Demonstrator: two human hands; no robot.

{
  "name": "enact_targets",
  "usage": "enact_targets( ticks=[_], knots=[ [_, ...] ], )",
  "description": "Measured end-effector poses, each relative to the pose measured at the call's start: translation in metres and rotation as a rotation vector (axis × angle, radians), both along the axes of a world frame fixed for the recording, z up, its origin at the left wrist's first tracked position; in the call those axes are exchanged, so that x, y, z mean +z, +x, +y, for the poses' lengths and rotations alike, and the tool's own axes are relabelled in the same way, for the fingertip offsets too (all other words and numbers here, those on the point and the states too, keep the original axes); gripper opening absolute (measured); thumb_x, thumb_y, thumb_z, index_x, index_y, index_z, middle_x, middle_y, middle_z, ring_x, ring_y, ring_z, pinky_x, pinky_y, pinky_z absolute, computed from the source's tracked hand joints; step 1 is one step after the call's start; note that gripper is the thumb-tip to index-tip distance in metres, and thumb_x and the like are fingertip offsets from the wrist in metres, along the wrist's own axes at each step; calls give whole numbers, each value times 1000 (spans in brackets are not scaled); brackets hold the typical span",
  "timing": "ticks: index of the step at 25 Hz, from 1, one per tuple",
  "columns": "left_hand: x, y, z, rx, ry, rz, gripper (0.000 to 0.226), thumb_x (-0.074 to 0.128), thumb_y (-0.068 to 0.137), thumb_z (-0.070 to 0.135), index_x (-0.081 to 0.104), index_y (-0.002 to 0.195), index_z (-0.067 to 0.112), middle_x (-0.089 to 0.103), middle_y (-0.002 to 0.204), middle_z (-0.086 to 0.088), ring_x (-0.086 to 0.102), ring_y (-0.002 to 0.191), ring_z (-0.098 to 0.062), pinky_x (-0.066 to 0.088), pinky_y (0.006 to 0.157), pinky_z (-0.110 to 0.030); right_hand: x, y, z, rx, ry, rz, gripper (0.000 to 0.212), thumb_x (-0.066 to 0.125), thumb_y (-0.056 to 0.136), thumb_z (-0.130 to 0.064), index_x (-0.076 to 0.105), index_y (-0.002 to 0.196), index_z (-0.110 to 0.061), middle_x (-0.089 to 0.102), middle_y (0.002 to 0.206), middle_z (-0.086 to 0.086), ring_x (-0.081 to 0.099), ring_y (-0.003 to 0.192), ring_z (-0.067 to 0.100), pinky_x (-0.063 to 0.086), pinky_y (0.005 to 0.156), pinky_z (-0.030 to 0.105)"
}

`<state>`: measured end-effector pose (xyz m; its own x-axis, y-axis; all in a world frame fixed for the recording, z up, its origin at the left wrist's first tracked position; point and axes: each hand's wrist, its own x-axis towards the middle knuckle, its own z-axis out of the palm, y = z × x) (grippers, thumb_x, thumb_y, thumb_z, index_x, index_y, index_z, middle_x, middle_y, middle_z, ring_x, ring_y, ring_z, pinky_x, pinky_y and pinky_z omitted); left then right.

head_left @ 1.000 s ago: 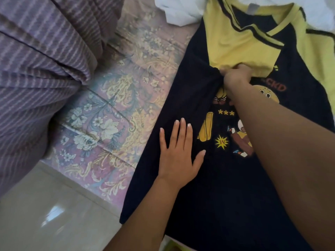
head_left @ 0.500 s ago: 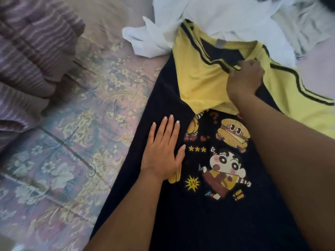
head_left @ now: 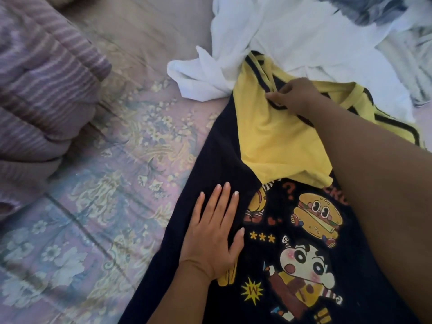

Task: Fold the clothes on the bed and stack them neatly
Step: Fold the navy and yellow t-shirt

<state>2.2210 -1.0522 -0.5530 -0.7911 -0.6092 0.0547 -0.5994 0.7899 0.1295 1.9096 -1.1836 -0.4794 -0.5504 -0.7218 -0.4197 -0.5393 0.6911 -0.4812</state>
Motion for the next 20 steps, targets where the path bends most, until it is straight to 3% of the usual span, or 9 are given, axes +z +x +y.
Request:
enact_targets(
  ticks=[2, 3, 4, 6, 8, 11, 13, 16, 20],
  knots=[
    [2, -1, 0, 5, -11, -18, 67, 39, 95, 42, 41, 151, 5, 39, 158, -16, 34, 147, -29, 3, 126, -43, 3, -3, -7, 77, 30, -43, 68, 70, 88, -59, 61, 133, -9, 58, 136, 12, 53, 127, 31, 42, 104, 40],
    [3, -1, 0, 2, -15, -33, 66, 39, 95, 41, 42, 150, 4, 39, 157, -17, 35, 146, -29, 3, 126, -43, 2, -5, -10, 110, 34, -48, 65, 69, 88, -59, 62, 129, -11, 61, 128, 9, 55, 123, 29, 42, 103, 40],
    [6, -1, 0, -3, -7, -46, 66, 38, 95, 41, 42, 150, 4, 40, 157, -17, 35, 146, -29, 3, 126, -42, 1, -8, -12, 117, 28, -44, 58, 70, 89, -56, 64, 120, -7, 63, 112, 9, 58, 109, 27, 44, 98, 39],
    [12, -2, 0, -4, 4, -75, 65, 38, 96, 41, 44, 149, 4, 41, 156, -17, 38, 145, -30, 3, 125, -42, 0, -9, -19, 112, -19, -15, 48, 70, 92, -44, 58, 88, 3, 49, 80, 7, 50, 80, 20, 43, 84, 36],
    [16, -2, 1, -6, 1, -117, 66, 38, 95, 43, 46, 147, 2, 43, 154, -19, 40, 143, -32, 2, 125, -43, 4, -9, -28, 73, -125, 18, 41, 67, 95, -34, 50, 71, -6, 46, 77, 8, 46, 79, 22, 37, 77, 34],
    [22, -10, 2, -6, -26, -148, 72, 39, 95, 51, 45, 148, 3, 41, 156, -19, 38, 144, -33, 3, 124, -48, 12, -12, -49, 29, -246, 111, 33, 61, 99, -28, 68, 104, 4, 62, 108, 16, 54, 116, 30, 40, 92, 36],
    [23, -26, -3, -4, -50, -115, 73, 40, 95, 54, 44, 149, 4, 39, 157, -16, 36, 146, -32, 10, 123, -52, 11, -8, -61, 110, -268, 111, 36, 58, 101, -23, 64, 117, 9, 60, 113, 18, 54, 120, 34, 39, 93, 37],
    [16, -58, -10, 19, -51, -74, 70, 39, 98, 52, 41, 152, 6, 35, 160, -14, 33, 149, -30, 24, 121, -55, -4, -3, -72, 157, -253, 124, 36, 54, 103, -26, 60, 124, 3, 59, 129, 19, 52, 123, 33, 38, 99, 41],
    [2, -66, -11, 69, -34, -195, 72, 30, 101, 54, 29, 157, 10, 23, 165, -13, 23, 153, -30, 23, 121, -60, -26, -6, -54, 68, -215, 185, 44, 56, 101, -43, 55, 130, -9, 57, 134, 12, 46, 125, 34, 35, 103, 46]
  ],
)
